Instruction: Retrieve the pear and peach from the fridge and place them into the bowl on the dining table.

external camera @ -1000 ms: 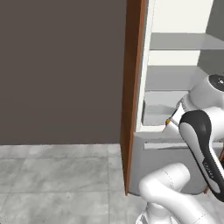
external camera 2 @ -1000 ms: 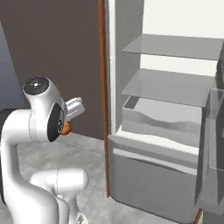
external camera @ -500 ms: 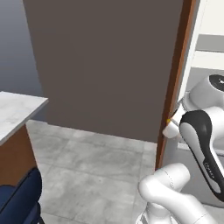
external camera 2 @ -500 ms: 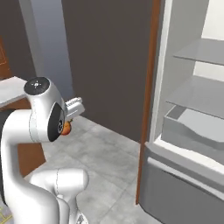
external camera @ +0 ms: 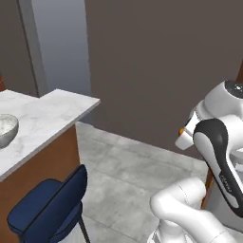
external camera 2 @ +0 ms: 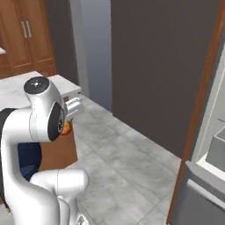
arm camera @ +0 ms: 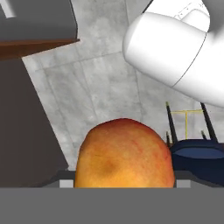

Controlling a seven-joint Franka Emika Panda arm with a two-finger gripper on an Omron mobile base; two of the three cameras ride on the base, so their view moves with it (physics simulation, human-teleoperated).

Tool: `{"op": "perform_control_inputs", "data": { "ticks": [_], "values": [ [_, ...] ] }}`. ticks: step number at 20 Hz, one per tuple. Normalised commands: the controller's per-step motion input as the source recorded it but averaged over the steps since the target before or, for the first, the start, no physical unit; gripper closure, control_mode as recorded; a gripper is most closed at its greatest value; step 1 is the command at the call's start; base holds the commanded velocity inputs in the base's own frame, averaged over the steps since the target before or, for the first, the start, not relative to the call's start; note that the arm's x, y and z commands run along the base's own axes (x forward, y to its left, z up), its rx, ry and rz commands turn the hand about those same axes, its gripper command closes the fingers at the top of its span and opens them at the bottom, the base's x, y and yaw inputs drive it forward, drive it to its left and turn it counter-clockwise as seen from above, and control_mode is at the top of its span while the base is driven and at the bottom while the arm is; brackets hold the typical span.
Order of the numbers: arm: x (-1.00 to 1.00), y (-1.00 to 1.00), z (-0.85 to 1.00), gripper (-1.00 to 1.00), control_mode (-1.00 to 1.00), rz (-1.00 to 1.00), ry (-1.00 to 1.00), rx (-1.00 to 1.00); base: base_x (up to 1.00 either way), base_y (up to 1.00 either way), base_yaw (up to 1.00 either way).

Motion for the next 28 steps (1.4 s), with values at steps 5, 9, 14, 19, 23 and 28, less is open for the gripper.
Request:
{"op": "perform_control_inputs", "data": {
  "ticks": [5,9,14,19,23,28],
  "values": [
    [0.0,0.0,0.0,1.0,1.0,0.0,0.0,0.0,-0.58,0.33,0.35],
    [0.0,0.0,0.0,1.0,1.0,0.0,0.0,0.0,-0.5,0.31,0.31],
    [0.0,0.0,0.0,1.0,1.0,0.0,0.0,0.0,-0.03,0.41,0.25],
    [0.0,0.0,0.0,1.0,1.0,0.0,0.0,0.0,0.03,0.45,0.22],
    [0.0,0.0,0.0,1.0,1.0,0.0,0.0,0.0,0.14,0.5,0.22],
    [0.0,0.0,0.0,1.0,1.0,0.0,0.0,0.0,0.25,0.57,0.2]
  ]
}}
